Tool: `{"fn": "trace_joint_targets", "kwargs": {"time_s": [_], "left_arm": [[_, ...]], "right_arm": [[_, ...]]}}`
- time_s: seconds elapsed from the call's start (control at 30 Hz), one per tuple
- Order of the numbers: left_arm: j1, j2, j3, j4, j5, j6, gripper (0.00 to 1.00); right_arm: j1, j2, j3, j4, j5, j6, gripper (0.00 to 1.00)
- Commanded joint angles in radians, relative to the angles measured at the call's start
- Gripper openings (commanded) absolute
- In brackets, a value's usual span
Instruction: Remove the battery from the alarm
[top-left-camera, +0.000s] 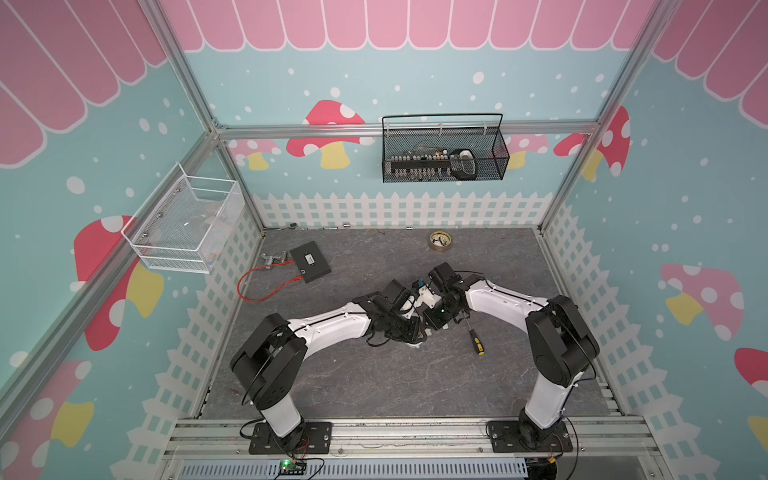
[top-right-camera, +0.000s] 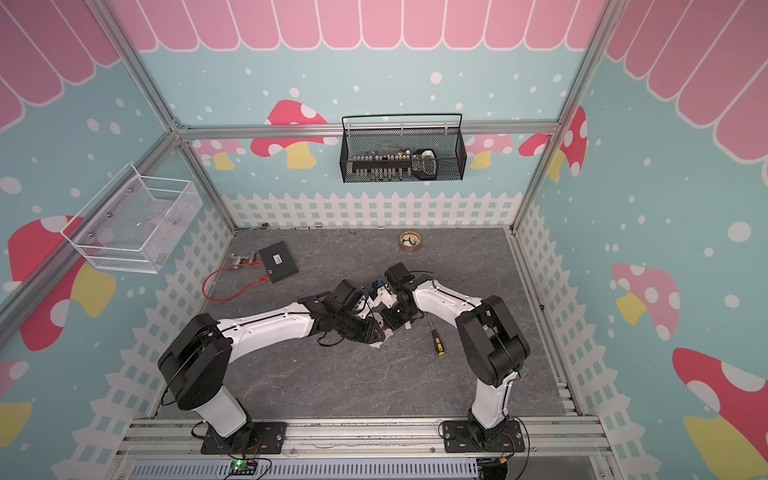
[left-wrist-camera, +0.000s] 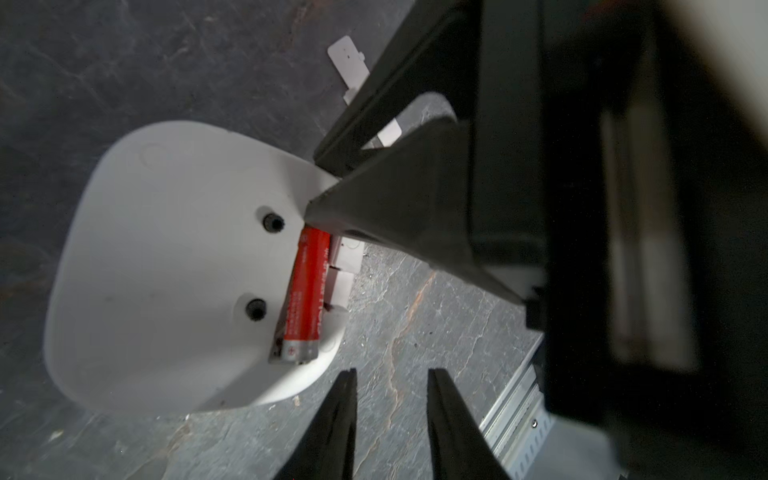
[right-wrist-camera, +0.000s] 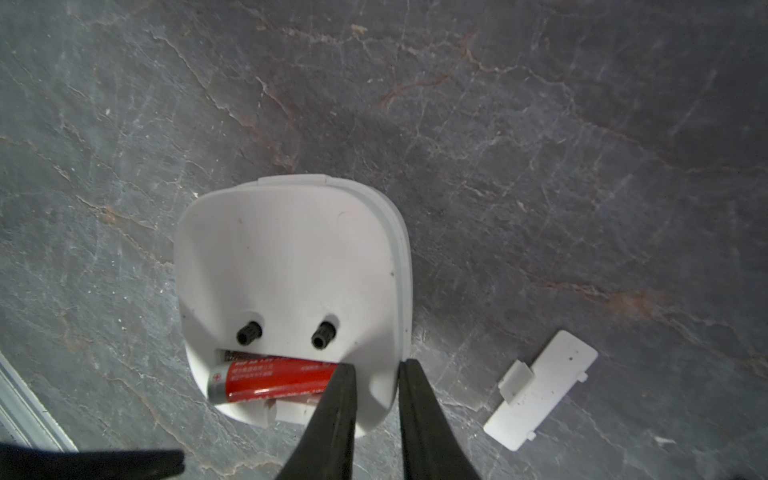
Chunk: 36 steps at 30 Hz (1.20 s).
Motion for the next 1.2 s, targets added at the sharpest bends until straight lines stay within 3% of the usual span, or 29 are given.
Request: {"fn": "trace_joint_targets", "kwargs": {"time_s": [0.0,0.33,0.63,0.97,1.17], "left_arm": [[-0.013,0.019,0.011,-0.106,-0.219,0.064,0.33],[-0.040,-0.007,0.016,-0.148,-0.329,0.058,0.34],[-0.040,-0.068,-0.003,-0.182,-0.461,0.040,0.42],[-0.046,-0.016,-0.004,-0.159,-0.613,0.035,0.43],[-0.046,0.018,0.003,-0.136,-0.627,0.039,0.43]], "right_arm": [[0.015,0.049,-0.003,-0.041,0.021,-0.006,0.23],[0.017,0.051,0.004,-0.050,0.026,-0.006,0.23],[0.018,0.060,0.016,-0.056,0.027,-0.008,0.23],[0.023,0.071,0.025,-0.060,0.028,-0.007,0.23],[0.024,0.072,0.026,-0.062,0.030,-0.007,0.23]]}}
